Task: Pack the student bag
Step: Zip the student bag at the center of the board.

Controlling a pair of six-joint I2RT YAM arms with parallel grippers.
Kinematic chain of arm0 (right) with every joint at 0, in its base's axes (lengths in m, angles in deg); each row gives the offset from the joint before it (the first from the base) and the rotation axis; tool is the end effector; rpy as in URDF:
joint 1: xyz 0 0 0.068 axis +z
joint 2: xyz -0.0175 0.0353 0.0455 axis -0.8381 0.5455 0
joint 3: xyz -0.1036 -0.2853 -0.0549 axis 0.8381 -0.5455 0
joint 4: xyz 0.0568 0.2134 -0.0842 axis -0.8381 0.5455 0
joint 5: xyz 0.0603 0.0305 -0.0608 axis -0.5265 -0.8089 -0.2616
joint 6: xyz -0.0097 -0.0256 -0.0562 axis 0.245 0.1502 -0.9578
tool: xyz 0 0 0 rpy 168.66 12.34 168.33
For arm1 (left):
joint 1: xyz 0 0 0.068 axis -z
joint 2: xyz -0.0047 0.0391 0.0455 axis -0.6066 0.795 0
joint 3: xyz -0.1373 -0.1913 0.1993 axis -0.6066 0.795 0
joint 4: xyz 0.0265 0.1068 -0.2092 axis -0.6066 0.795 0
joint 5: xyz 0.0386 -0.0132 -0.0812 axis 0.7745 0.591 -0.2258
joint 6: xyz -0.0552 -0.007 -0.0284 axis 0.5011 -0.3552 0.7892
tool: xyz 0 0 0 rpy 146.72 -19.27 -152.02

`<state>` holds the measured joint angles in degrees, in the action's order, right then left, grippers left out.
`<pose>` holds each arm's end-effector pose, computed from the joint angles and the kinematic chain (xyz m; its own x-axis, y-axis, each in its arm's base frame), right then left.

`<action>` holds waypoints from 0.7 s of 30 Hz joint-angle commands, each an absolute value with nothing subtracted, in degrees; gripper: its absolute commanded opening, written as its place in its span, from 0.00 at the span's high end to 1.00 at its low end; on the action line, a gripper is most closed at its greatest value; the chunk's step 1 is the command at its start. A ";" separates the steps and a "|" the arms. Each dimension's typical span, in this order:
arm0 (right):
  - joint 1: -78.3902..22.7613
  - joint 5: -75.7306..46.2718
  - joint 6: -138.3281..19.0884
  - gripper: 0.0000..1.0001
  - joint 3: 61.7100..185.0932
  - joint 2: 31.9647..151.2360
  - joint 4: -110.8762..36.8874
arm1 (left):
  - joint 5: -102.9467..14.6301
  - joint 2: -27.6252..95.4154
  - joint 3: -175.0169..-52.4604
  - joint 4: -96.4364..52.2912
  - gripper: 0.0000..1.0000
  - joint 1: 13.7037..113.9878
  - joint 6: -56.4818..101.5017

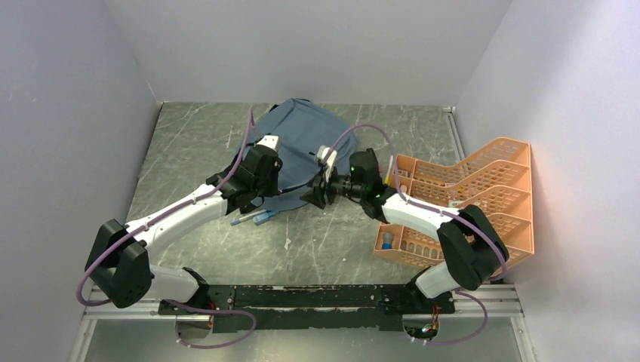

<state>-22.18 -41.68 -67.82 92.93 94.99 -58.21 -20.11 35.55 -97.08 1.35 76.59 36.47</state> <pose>0.2351 0.1961 0.2848 -0.2411 -0.1916 -0.9514 -0.9173 0.3652 0.1589 0.2136 -0.1577 0.3008 -0.6713 0.0127 -0.7411 0.1828 0.9718 -0.1490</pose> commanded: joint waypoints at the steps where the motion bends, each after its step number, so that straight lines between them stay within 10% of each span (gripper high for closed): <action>1: -19.02 -47.80 -89.20 0.46 89.28 94.13 -70.23 | -21.02 35.05 -96.17 -0.55 0.95 76.23 37.42; 21: -15.02 -42.49 -117.16 0.46 99.09 105.32 -54.79 | -22.54 34.65 -95.67 -0.90 0.95 76.00 38.61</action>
<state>-15.29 -43.29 -113.94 97.48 103.79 -55.37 -21.72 35.52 -95.70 0.85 76.39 37.98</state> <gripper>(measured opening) 0.550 0.068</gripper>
